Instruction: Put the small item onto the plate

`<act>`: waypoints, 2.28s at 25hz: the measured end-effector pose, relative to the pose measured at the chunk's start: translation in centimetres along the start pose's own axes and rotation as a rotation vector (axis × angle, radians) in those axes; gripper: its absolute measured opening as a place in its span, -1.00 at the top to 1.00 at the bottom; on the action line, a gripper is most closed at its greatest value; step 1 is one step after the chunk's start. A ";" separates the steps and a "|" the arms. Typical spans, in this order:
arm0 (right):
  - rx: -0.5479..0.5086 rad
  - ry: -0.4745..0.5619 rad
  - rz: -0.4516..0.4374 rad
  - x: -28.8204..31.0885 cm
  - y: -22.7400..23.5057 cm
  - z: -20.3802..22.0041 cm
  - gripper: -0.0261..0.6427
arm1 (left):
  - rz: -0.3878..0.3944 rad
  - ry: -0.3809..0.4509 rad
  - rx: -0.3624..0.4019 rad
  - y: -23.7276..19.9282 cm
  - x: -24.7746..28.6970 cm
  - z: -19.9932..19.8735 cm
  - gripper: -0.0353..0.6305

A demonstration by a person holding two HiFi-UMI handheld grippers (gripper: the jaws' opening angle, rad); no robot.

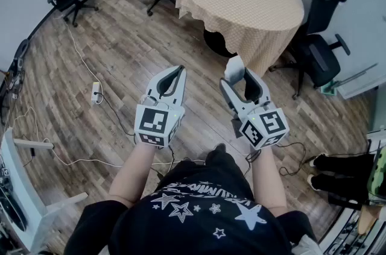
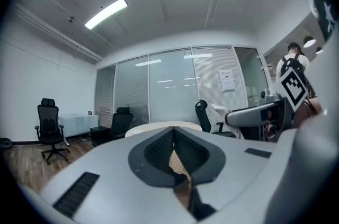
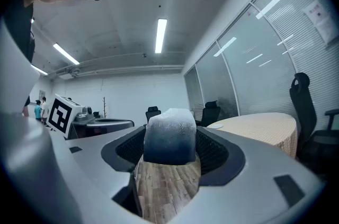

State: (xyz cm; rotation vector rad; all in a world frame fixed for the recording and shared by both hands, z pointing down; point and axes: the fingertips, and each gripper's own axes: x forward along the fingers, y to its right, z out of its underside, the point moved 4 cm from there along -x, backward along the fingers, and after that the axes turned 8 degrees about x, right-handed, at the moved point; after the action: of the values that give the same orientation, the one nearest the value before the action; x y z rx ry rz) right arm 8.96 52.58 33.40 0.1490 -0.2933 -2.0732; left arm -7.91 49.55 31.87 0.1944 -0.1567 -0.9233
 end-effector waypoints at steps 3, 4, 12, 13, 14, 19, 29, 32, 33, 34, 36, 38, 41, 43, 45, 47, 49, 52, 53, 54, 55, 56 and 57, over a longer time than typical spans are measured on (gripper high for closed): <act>-0.002 -0.028 0.029 -0.1 -0.6 0.7 0.02 | -0.023 -0.008 -0.044 0.1 -1.0 0.3 0.87; 0.004 -0.034 0.033 -0.1 -0.7 0.9 0.02 | -0.025 -0.007 -0.059 0.2 -1.2 0.2 0.87; 0.022 -0.053 0.059 -1.1 -1.8 2.0 0.02 | 0.027 -0.010 -0.101 1.4 -2.9 0.9 0.87; 0.024 -0.056 0.059 -1.2 -1.9 2.2 0.02 | 0.038 -0.006 -0.098 1.6 -3.1 0.9 0.87; 0.024 -0.057 0.061 -1.3 -2.1 2.3 0.02 | 0.050 -0.002 -0.094 1.8 -3.3 1.0 0.87; 0.005 -0.050 0.077 -1.5 -3.1 2.6 0.02 | 0.072 0.004 -0.084 1.7 -4.2 1.4 0.87; 0.032 -0.034 0.070 -0.5 -4.2 2.9 0.02 | 0.067 -0.003 -0.103 0.2 -5.1 2.5 0.87; 0.034 -0.029 0.059 0.8 -3.1 2.7 0.02 | 0.055 -0.014 -0.100 -0.4 -4.1 2.8 0.87; 0.033 -0.028 0.053 1.3 -2.7 2.6 0.02 | 0.048 -0.018 -0.102 -0.7 -3.7 2.9 0.87; 0.032 -0.027 0.045 2.0 -2.3 2.5 0.02 | 0.040 -0.023 -0.103 -1.1 -3.2 3.0 0.87; 0.034 -0.023 0.029 3.5 -1.2 2.4 0.02 | 0.022 -0.034 -0.099 -2.0 -2.2 3.5 0.87; 0.043 -0.023 0.017 5.2 0.2 2.4 0.02 | 0.008 -0.050 -0.092 -2.9 -0.7 4.0 0.87; 0.063 -0.033 0.011 8.0 2.9 2.1 0.02 | -0.007 -0.075 -0.079 -4.0 1.9 4.5 0.87; 0.075 -0.040 0.001 9.9 4.5 1.6 0.02 | -0.016 -0.087 -0.070 -5.0 3.8 4.5 0.87; 0.077 -0.047 -0.010 11.6 6.0 1.1 0.02 | -0.028 -0.093 -0.074 -6.0 5.7 4.4 0.87; 0.069 -0.056 -0.022 13.0 7.3 0.5 0.02 | -0.039 -0.095 -0.081 -6.8 7.5 4.3 0.87; 0.062 -0.064 -0.030 14.2 8.6 0.0 0.02 | -0.044 -0.100 -0.082 -7.2 9.2 4.2 0.87; 0.067 -0.075 -0.029 15.6 10.9 -0.7 0.02 | -0.051 -0.109 -0.092 -7.5 11.9 4.2 0.87; 0.071 -0.078 -0.029 16.0 11.8 -0.9 0.02 | -0.052 -0.112 -0.097 -7.5 12.8 4.2 0.87; 0.074 -0.080 -0.030 16.3 12.7 -1.1 0.02 | -0.054 -0.114 -0.101 -7.5 13.8 4.2 0.87; 0.076 -0.083 -0.031 16.6 13.6 -1.2 0.02 | -0.057 -0.117 -0.103 -7.4 14.7 4.2 0.87; 0.078 -0.086 -0.033 16.9 14.5 -1.3 0.02 | -0.062 -0.118 -0.104 -7.3 15.6 4.2 0.87; 0.080 -0.088 -0.036 17.2 15.3 -1.4 0.02 | -0.066 -0.119 -0.105 -7.3 16.4 4.2 0.87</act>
State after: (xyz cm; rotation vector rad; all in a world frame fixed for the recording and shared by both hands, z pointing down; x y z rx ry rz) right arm 13.55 30.14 36.48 0.1120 -0.4306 -2.1076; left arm -4.68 31.66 35.05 0.0475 -0.2120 -1.0069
